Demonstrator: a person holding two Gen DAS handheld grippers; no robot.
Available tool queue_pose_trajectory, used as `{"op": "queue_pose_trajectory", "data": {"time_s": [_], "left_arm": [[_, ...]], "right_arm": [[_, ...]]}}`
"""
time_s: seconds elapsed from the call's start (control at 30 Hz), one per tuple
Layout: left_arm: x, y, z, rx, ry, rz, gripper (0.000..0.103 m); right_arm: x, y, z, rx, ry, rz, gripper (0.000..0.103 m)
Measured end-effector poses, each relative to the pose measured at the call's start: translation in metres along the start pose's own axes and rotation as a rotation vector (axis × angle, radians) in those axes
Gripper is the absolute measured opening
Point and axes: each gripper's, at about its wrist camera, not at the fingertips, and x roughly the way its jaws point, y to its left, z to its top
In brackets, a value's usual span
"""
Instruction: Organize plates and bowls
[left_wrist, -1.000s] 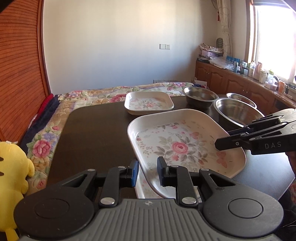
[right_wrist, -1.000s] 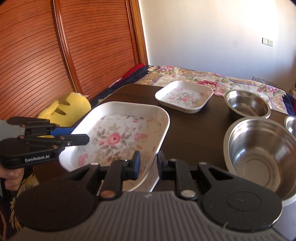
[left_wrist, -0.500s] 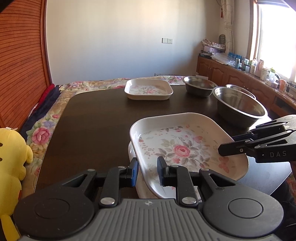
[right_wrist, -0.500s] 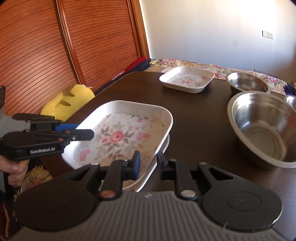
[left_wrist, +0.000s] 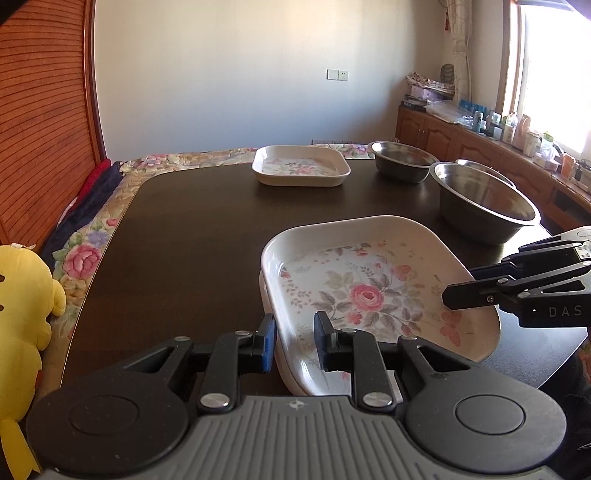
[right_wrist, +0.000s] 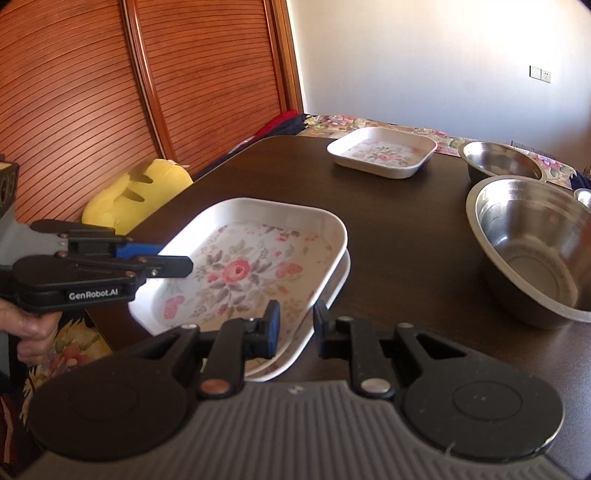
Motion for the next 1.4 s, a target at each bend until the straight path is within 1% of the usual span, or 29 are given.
{"op": "queue_pose_trajectory", "data": {"time_s": [0.3, 0.5, 0.9, 0.97, 1.4], "left_arm": [[0.002, -0.003, -0.001, 0.034, -0.008, 0.023, 0.024], [0.005, -0.005, -0.003, 0.063, -0.002, 0.057, 0.024], [0.005, -0.002, -0.003, 0.052, -0.015, 0.049, 0.024], [0.003, -0.001, -0.002, 0.049, -0.022, 0.051, 0.028], [-0.001, 0.003, 0.014, 0.043, -0.055, 0.058, 0.035]], "right_arm": [[0.003, 0.003, -0.005, 0.012, 0.001, -0.014, 0.021], [0.004, 0.005, -0.007, 0.004, -0.003, -0.021, 0.021], [0.003, 0.005, -0.006, 0.004, -0.021, -0.022, 0.023], [0.001, 0.005, -0.005, 0.002, -0.027, -0.024, 0.023], [-0.013, -0.002, 0.010, -0.003, -0.088, -0.034, 0.023]]}}
